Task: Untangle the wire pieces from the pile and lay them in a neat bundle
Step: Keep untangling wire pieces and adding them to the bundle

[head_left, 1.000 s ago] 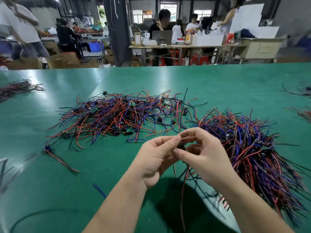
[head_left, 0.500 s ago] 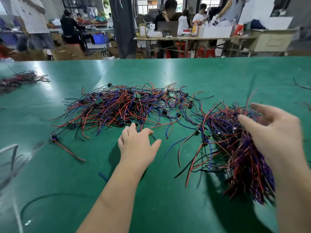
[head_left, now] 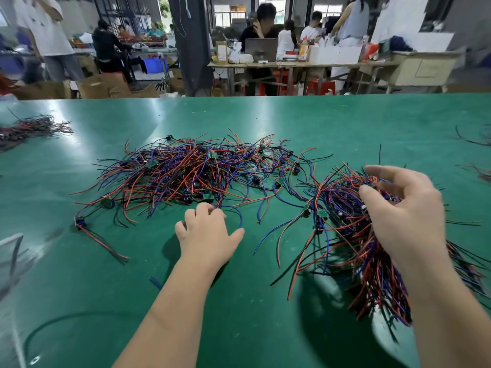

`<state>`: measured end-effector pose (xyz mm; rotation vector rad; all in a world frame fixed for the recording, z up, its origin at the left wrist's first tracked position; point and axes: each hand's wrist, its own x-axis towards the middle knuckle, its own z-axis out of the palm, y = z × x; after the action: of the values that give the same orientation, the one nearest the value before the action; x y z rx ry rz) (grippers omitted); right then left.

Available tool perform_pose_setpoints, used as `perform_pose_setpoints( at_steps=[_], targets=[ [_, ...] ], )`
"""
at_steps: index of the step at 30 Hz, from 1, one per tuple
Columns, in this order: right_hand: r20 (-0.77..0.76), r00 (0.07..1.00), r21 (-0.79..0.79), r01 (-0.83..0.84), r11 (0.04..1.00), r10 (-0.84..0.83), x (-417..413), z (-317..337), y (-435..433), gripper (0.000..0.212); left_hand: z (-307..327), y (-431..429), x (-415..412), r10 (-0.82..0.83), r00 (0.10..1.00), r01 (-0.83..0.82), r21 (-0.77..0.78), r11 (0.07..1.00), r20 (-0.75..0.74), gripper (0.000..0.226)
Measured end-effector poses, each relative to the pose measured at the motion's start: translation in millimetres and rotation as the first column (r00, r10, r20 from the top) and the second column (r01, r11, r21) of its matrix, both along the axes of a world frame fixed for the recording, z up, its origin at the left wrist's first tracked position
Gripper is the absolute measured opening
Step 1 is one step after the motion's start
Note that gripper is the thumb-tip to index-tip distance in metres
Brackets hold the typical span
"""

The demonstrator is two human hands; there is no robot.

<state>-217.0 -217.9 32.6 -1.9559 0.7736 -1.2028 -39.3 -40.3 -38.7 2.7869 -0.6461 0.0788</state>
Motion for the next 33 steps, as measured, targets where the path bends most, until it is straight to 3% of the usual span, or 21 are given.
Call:
perform_pose_setpoints(
  at_steps=[4, 9, 13, 16, 19, 21, 22, 24, 27, 30, 33],
  targets=[
    [0.001, 1.0, 0.002, -0.028, 1.0, 0.028, 1.1, -1.8, 1.8, 0.026, -2.4, -0.4, 2.6, -0.048, 0.995, 0.047, -0.009, 0.999, -0.084, 0.045],
    [-0.008, 0.999, 0.002, -0.031, 1.0, 0.031, 2.4, -2.7, 5.2, 0.024, 0.8, -3.7, -4.1, -0.094, 0.996, 0.094, 0.125, 0.988, -0.011, 0.052],
    [-0.016, 0.999, 0.007, -0.033, 0.999, 0.033, 2.9, -2.2, 5.9, 0.024, 5.1, -5.0, -6.8, -0.083, 0.996, 0.085, 0.044, 0.995, -0.043, 0.048],
    [0.009, 0.999, 0.03, -0.045, 0.999, 0.044, 2.6, -1.8, 7.1, 0.023, 12.2, -7.4, -10.5, -0.049, 0.991, 0.018, -0.236, 0.972, -0.125, 0.036],
    [0.115, 0.99, 0.118, -0.099, 0.988, 0.085, 2.4, 0.0, 9.6, 0.023, 25.7, -10.5, -18.4, -0.171, 0.957, -0.03, -0.666, 0.745, -0.234, 0.012],
    [0.184, 0.97, 0.198, -0.195, 0.961, 0.159, 3.3, 1.7, 14.0, 0.022, 33.1, -10.5, -22.8, -0.263, 0.931, -0.059, -0.812, 0.58, -0.255, 0.016],
    [0.201, 0.959, 0.234, -0.247, 0.94, 0.202, 4.1, 2.3, 16.7, 0.023, 33.9, -9.6, -23.3, -0.267, 0.934, -0.049, -0.828, 0.559, -0.236, 0.018],
    [0.205, 0.942, 0.272, -0.314, 0.91, 0.265, 6.3, 2.0, 21.7, 0.024, 30.1, -8.4, -21.3, -0.189, 0.967, 0.004, -0.734, 0.679, -0.169, 0.021],
    [0.195, 0.93, 0.287, -0.358, 0.889, 0.312, 8.0, 2.6, 27.7, 0.023, 14.9, -7.3, -17.0, -0.072, 0.989, 0.022, -0.348, 0.937, -0.132, 0.038],
    [0.196, 0.922, 0.293, -0.38, 0.877, 0.334, 7.6, 5.1, 31.6, 0.022, 0.2, -9.8, -12.0, -0.05, 0.983, 0.04, -0.059, 0.997, -0.179, 0.06],
    [0.182, 0.924, 0.305, -0.378, 0.874, 0.336, 7.9, 5.8, 32.6, 0.021, -7.1, -11.7, -5.9, -0.031, 0.994, 0.036, 0.048, 0.998, -0.106, 0.066]
  ],
)
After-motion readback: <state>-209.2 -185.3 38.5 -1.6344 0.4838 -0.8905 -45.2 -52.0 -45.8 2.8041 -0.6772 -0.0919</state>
